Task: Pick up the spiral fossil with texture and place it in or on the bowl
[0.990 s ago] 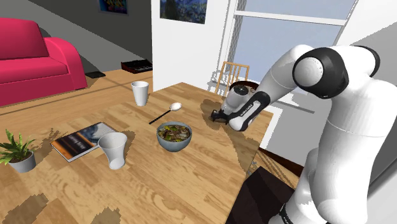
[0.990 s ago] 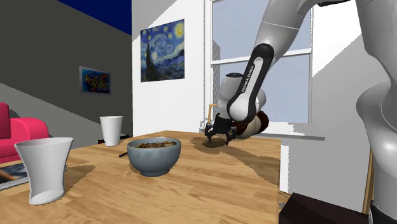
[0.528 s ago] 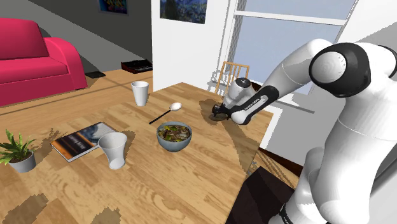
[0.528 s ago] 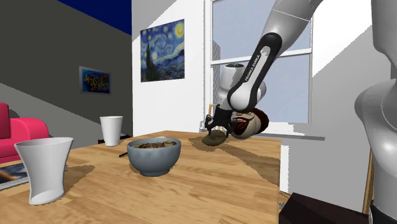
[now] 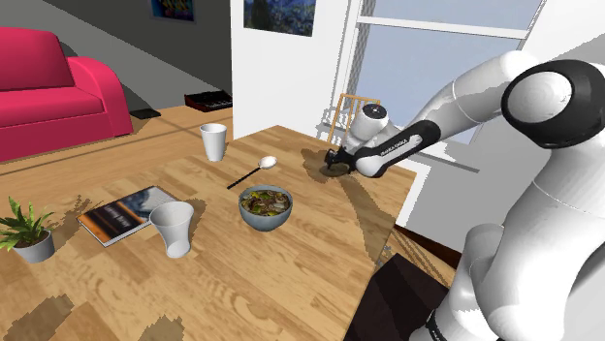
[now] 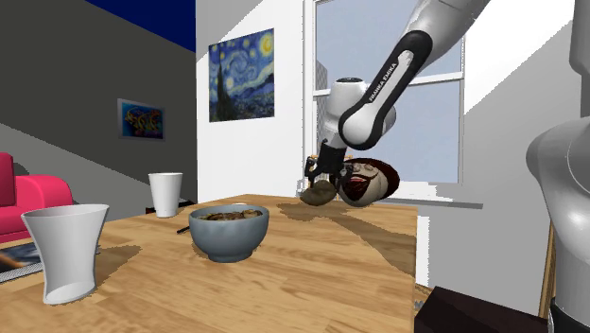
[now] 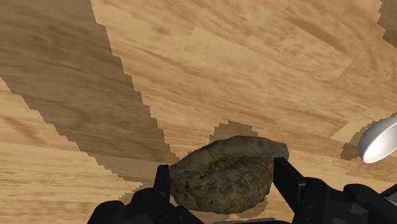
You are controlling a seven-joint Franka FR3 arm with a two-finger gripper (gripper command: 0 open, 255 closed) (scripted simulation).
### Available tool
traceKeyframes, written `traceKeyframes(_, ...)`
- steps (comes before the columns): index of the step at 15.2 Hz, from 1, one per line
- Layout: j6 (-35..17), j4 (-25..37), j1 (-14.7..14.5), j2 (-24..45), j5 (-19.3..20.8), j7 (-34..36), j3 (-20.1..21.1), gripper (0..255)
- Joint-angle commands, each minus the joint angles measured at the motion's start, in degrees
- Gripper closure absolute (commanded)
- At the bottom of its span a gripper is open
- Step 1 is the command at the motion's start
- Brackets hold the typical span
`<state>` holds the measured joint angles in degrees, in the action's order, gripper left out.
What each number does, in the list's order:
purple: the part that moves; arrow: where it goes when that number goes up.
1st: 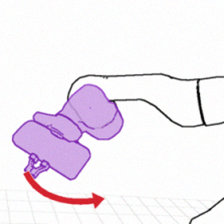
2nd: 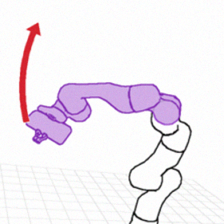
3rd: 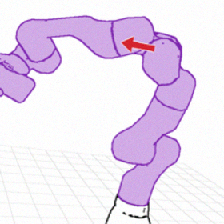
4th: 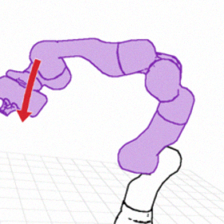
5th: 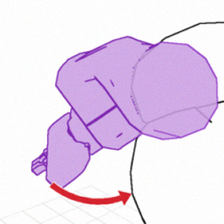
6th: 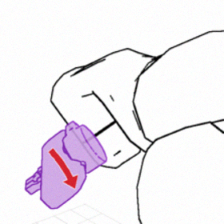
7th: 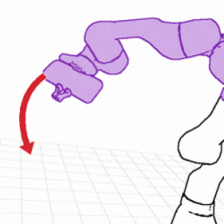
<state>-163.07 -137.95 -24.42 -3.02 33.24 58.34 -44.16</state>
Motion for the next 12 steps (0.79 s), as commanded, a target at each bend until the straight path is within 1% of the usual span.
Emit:
traceKeyframes(1, 1.87, 0.46, -0.06, -1.53, 0.48, 0.01, 0.28, 255)
traceKeyframes(10, 9.62, 3.13, -0.34, -7.09, 0.8, -1.21, 1.68, 255)
traceKeyframes(12, 11.06, 2.03, -0.3, -8.42, 3.62, 3.55, 4.55, 255)
